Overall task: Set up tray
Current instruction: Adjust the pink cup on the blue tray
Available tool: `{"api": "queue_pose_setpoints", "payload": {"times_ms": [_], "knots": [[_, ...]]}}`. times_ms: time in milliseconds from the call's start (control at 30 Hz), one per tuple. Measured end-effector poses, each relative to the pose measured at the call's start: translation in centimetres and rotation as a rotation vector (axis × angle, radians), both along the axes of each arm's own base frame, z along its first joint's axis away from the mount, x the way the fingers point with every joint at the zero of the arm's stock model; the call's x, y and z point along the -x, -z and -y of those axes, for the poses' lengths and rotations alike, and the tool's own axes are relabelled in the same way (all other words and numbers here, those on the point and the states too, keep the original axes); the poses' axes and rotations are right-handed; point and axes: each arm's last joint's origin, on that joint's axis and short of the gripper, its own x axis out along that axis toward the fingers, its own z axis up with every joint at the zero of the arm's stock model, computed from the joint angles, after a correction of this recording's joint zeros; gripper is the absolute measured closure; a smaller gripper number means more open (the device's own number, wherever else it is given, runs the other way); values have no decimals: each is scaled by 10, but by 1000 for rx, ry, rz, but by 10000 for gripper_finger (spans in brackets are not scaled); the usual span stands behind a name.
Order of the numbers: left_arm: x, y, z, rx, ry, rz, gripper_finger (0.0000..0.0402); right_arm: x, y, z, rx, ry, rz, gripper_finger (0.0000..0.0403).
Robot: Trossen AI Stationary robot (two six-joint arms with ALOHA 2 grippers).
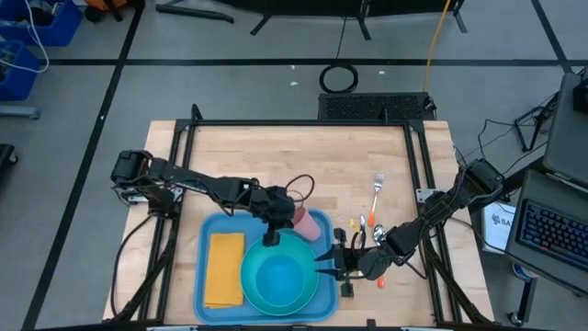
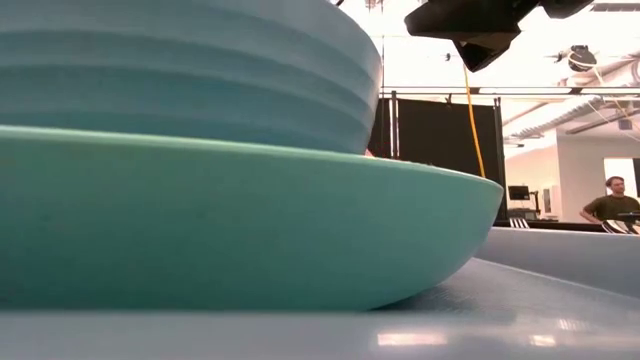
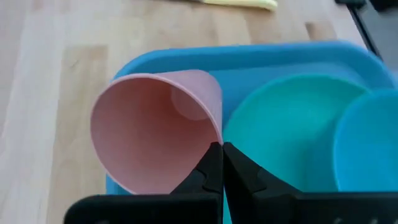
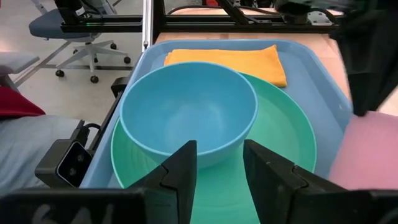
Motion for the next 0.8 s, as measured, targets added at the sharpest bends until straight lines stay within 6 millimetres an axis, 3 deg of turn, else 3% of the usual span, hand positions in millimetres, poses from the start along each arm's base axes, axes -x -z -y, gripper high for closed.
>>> {"api": "queue_pose_setpoints", "payload": {"times_ms": [167, 333, 600, 800], "knots": [[1, -1, 17, -76, 132, 49, 401, 0, 0, 0, 1, -1, 0, 282], [3, -1, 26, -167, 134, 58, 402, 0, 0, 0, 1, -1, 0, 282], [4, -1, 26, -212, 128, 57, 402, 0, 0, 0, 2, 0, 0, 282], [-2, -19, 27, -232, 143, 26, 402, 0, 0, 0, 4, 2, 1, 282]]}}
